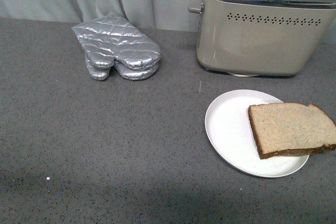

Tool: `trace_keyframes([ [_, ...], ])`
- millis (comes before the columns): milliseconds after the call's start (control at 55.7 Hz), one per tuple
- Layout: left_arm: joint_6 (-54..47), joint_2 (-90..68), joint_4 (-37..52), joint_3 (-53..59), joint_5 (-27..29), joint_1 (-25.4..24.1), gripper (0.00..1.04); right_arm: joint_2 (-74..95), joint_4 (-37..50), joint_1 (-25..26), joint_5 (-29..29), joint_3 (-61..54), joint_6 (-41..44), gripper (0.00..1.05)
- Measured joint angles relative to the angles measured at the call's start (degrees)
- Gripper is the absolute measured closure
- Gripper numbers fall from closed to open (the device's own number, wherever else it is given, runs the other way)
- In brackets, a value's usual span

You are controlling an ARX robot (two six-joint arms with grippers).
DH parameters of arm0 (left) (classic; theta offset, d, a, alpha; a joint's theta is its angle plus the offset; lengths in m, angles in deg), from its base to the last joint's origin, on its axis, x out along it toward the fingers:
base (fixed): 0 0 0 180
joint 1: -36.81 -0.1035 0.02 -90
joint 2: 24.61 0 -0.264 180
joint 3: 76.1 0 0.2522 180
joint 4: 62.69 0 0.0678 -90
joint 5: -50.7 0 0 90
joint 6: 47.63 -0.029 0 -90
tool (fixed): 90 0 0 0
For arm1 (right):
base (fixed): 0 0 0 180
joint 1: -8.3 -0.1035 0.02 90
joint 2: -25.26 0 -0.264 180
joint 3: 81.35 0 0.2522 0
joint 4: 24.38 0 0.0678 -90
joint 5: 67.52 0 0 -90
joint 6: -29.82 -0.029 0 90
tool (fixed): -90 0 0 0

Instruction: Put bread into toaster

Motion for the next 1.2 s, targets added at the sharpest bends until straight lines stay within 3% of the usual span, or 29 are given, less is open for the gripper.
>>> trace_keyframes([
  [144, -0.15, 5.86, -5.27, 0.02, -1.86, -1.86, 1.01, 0.0, 0.0, 0.0, 0.0, 0.0, 0.0, 0.1],
  [215, -0.22, 9.33, -8.5, 0.04, -7.1, -6.16, 1.01, 0.0, 0.0, 0.0, 0.02, 0.0, 0.0, 0.1],
  [269, -0.2, 11.76, -10.75, 0.04, -7.15, -7.72, 1.01, 0.0, 0.0, 0.0, -0.02, 0.0, 0.0, 0.1],
  [628, -0.22, 22.49, -21.0, 0.04, -7.63, -7.93, 1.01, 0.0, 0.0, 0.0, 0.0, 0.0, 0.0, 0.1],
  [1131, -0.22, 30.32, -28.87, 0.04, -7.61, -7.93, 1.01, 0.0, 0.0, 0.0, 0.0, 0.0, 0.0, 0.1],
  [1203, -0.22, 36.46, -37.05, 0.04, -7.74, -7.93, 1.01, 0.0, 0.0, 0.0, 0.0, 0.0, 0.0, 0.1],
])
